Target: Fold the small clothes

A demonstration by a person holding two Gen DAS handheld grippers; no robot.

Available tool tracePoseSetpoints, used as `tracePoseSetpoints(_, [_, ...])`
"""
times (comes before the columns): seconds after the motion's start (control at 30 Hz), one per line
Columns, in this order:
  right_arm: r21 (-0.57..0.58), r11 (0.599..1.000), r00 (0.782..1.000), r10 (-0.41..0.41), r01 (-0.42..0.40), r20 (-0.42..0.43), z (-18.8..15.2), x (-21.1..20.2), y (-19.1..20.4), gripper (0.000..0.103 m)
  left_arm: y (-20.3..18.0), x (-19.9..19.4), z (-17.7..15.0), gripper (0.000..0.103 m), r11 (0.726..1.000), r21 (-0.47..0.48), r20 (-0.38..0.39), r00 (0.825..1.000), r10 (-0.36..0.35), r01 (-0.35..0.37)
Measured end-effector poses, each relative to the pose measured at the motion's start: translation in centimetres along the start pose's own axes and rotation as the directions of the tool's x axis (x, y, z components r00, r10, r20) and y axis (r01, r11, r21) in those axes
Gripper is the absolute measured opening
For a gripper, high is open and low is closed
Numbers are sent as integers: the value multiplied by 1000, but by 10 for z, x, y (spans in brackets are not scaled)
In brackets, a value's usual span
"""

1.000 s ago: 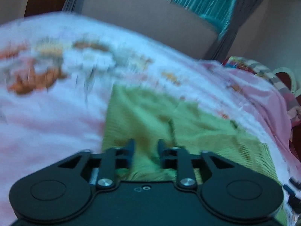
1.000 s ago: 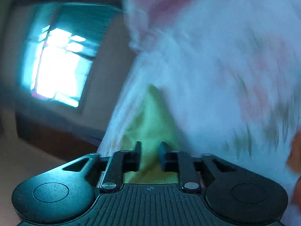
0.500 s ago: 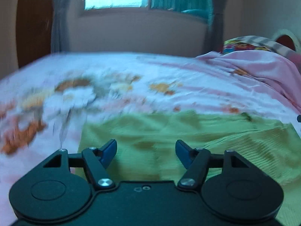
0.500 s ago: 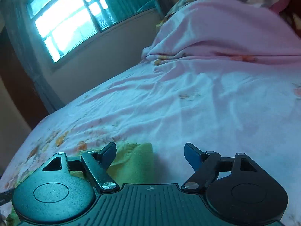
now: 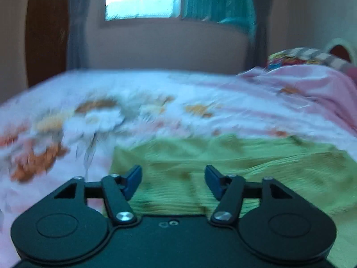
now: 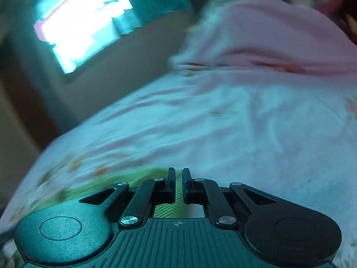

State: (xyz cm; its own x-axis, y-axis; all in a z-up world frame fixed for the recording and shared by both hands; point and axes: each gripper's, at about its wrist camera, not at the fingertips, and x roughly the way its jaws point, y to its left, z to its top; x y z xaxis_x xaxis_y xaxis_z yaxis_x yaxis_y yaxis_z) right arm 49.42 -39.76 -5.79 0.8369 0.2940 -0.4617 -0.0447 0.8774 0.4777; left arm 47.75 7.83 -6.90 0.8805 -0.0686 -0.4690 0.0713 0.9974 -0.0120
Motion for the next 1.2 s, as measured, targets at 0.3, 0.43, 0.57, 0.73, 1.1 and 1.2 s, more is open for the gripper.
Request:
tracePoseSetpoints(0.3, [-279,960,989,-75,37,-127,-54,-29,39,6,-20,-9,-7,87,993,80,-114,991,-73,82])
tracePoseSetpoints(0.43, [-351,935,991,-97,60,-90,-70,-54,54,96,-18,-16,-18,95,987,154,-165,986,-14,40])
tracePoseSetpoints(0.57, [-385,916,961,-196,108,-196,-92,-32,55,95,-19,-13,-31,96,985,170,-243,970,28,14])
tracePoseSetpoints(0.73, [-358,929,987,-130,90,-91,-88,-75,77,92,-27,-50,-31,97,975,220,-182,983,23,18])
tracePoseSetpoints(1.1, [-382,916,951,-217,120,-221,-121,-58,91,87,-28,-62,-57,101,975,217,-283,959,16,48])
tracePoseSetpoints(1.2, [-394,910,949,-229,130,-215,-120,-61,95,87,-24,-68,-63,101,976,209,-273,962,3,57])
